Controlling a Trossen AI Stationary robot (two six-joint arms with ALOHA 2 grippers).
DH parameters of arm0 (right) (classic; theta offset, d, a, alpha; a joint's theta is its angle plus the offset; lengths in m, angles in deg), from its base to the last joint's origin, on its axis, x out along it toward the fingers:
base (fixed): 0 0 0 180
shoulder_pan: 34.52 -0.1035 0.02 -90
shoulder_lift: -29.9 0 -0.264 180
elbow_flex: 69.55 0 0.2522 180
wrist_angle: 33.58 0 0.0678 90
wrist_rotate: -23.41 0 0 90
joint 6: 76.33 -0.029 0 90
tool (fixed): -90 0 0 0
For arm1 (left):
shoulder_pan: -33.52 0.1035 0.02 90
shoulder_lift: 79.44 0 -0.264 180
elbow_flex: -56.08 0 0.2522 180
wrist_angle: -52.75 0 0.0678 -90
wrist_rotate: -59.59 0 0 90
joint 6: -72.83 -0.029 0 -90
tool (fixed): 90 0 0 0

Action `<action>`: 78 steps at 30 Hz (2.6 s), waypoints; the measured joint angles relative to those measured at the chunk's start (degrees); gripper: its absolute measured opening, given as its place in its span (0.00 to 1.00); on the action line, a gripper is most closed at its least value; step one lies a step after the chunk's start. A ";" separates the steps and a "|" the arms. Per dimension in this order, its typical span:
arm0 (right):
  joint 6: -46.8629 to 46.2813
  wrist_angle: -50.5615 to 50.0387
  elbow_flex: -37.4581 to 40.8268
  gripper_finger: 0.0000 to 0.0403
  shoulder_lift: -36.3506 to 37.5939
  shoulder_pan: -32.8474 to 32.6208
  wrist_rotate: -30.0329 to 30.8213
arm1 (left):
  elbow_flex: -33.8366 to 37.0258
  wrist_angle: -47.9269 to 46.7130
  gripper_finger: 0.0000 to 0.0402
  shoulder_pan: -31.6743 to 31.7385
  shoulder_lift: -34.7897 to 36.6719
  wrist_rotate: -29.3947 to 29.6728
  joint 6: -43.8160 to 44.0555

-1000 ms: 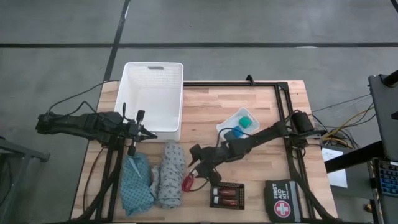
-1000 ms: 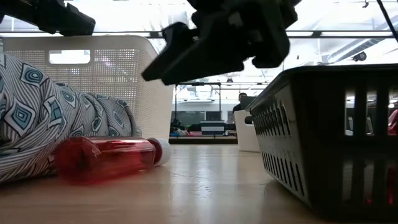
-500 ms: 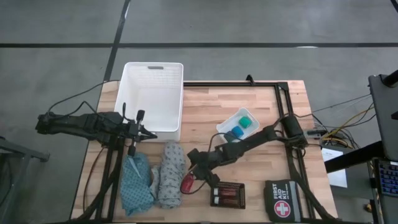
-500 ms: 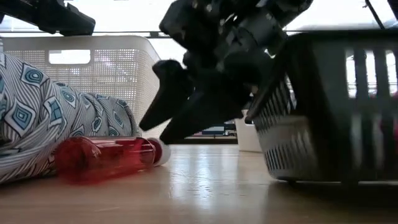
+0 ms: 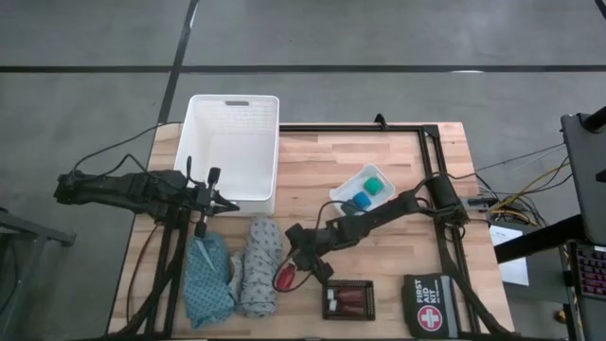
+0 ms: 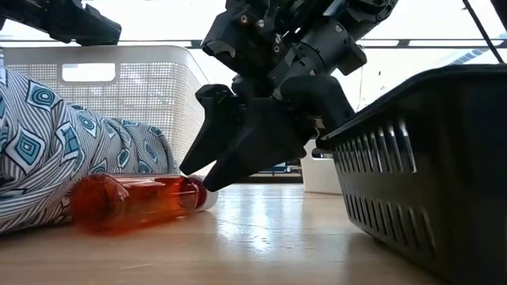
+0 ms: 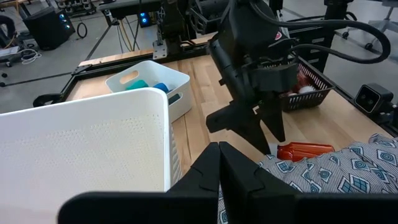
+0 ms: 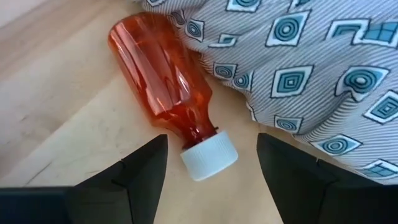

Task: Pick & place medical supplies in basket/bin
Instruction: Put the red pill bottle into the black bin

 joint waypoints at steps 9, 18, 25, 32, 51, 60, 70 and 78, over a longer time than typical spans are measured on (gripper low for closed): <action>2.34 -0.02 -0.42 0.60 0.48 0.15 -0.04 | 0.00 0.00 0.01 0.00 0.00 0.01 0.00; 6.08 -0.87 -0.37 0.59 0.38 1.76 -4.29 | 0.00 0.00 0.01 0.00 0.00 0.00 0.00; 7.34 -0.89 -0.75 0.59 -1.42 2.40 -6.12 | 0.00 0.00 0.01 -0.01 0.00 0.00 0.00; 7.27 -1.14 -2.30 0.59 -3.67 2.86 -6.43 | 0.00 0.02 0.01 -0.02 -0.02 0.00 0.00; 8.98 -2.84 -2.45 0.41 -3.56 2.85 -6.27 | 0.00 0.02 0.01 0.00 -0.02 0.00 0.02; 9.02 -2.86 -2.45 0.31 -3.56 2.84 -6.23 | 0.00 0.02 0.01 0.00 -0.02 0.00 0.00; 8.95 -2.86 -2.40 0.34 -3.56 2.84 -6.21 | 0.00 0.02 0.01 0.00 -0.02 0.00 0.00; 8.74 -3.16 -2.34 0.34 -3.14 2.84 -5.94 | 0.00 0.02 0.01 0.00 -0.02 0.00 0.00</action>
